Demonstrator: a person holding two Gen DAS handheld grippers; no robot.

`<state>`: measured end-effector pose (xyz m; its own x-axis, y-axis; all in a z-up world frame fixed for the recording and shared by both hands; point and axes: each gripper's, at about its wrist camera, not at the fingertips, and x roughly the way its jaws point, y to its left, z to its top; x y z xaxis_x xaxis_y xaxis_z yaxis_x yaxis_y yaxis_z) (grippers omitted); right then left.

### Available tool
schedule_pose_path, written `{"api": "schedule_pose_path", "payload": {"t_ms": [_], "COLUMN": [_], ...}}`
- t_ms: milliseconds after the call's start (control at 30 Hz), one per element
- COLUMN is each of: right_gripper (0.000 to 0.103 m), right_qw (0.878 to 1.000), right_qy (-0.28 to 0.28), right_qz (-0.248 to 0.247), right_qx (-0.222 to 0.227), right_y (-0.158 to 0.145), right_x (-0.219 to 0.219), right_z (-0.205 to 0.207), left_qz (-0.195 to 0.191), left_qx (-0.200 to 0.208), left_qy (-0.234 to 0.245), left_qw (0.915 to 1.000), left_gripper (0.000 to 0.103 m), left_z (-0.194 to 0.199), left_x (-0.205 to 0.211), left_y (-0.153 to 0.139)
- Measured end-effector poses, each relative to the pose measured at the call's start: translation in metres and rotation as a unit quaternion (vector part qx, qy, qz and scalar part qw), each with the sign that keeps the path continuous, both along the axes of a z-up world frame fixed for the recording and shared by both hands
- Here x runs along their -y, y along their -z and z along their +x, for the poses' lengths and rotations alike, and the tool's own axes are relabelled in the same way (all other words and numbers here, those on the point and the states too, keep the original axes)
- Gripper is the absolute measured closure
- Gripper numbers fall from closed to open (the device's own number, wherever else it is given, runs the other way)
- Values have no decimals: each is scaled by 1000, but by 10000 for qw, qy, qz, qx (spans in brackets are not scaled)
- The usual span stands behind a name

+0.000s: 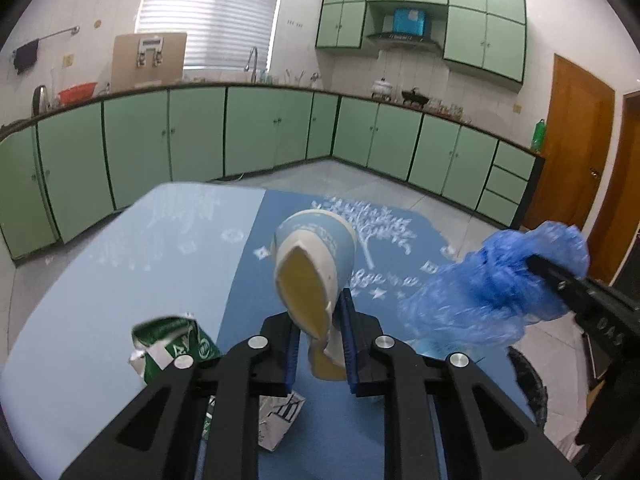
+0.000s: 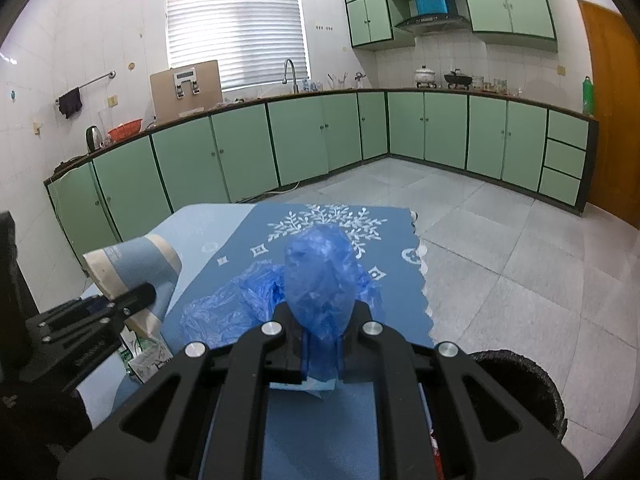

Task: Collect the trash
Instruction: 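Carry the paper cup and blue bag over the black bin and open both tools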

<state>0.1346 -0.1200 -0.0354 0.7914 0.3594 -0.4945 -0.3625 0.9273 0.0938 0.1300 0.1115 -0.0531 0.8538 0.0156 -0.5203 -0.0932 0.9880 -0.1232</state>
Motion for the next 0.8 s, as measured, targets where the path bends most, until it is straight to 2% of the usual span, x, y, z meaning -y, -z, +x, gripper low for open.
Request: {"api": "schedule_pose_path", "payload": {"t_ms": [367, 800], "right_gripper": [95, 95], "right_qw": [9992, 9943], "right_qy": [189, 848], "right_qz": [82, 16], "right_qx": [338, 640], "right_y": [-24, -42], "right_x": [24, 103], "right_z": [-18, -37], "left_qz": [92, 87], "left_qx": [415, 646], "left_qy": [382, 1179], "left_qw": [9984, 9909], "left_gripper": [85, 85], "left_z": [-16, -15], "left_x": [34, 103], "left_y": [-41, -61]}}
